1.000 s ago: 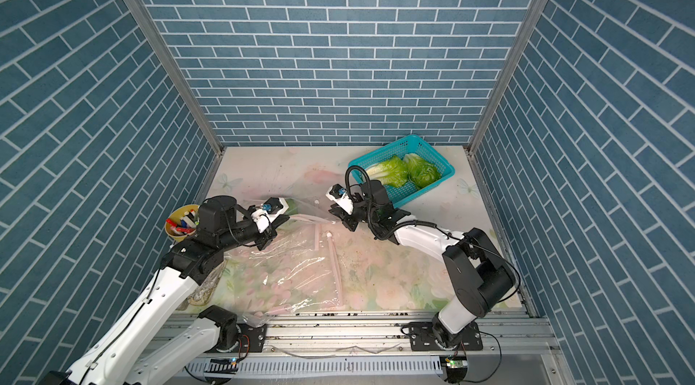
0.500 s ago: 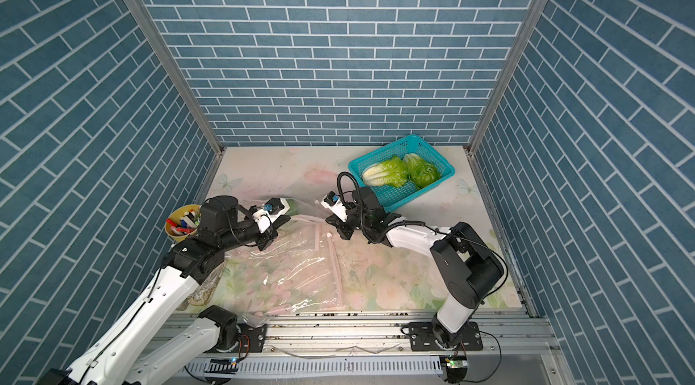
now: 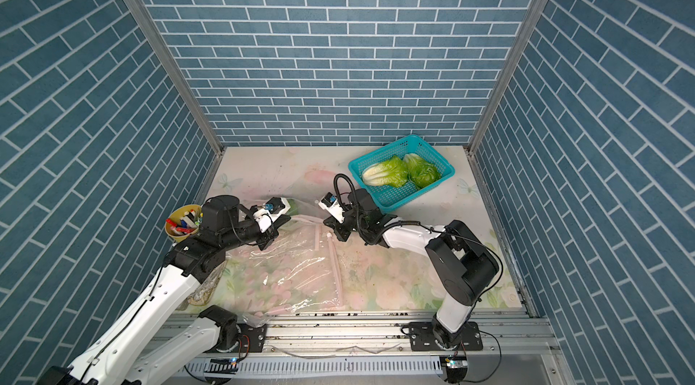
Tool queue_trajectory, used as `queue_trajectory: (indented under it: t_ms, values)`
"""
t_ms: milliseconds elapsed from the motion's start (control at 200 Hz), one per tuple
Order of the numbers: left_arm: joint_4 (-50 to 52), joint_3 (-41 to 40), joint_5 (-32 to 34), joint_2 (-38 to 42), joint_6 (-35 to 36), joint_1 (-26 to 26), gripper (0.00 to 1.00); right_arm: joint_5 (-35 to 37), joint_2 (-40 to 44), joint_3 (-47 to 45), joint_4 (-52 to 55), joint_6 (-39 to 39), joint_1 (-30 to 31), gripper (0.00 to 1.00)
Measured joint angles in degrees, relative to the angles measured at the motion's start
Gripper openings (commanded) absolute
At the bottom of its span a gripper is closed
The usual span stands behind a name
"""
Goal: Open the zip-top bag and take out the chinese cabbages
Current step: Open the zipper of the food storage bag at the center of the board.
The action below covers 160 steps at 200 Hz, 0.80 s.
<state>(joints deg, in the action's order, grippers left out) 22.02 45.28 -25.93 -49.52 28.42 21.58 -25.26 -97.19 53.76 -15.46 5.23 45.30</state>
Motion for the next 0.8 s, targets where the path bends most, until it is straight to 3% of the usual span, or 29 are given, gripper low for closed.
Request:
queue_trajectory:
  t_ms: [565,720,800]
  values:
    - [-3.34,-2.1,-0.31,-0.31,-3.3,0.15,0.0,-2.01,-5.33,6.08,1.05,-9.92,1.31,0.0]
    - [-4.31,-2.25,-0.31,-0.22,-4.26,0.15,0.0,-5.6,-8.26,8.63,0.37,-14.84,1.31,0.06]
    - [-4.87,-2.58,-0.33,-0.09,-4.68,0.15,0.0,-7.48,-10.1,10.27,-0.76,-17.25,1.31,0.17]
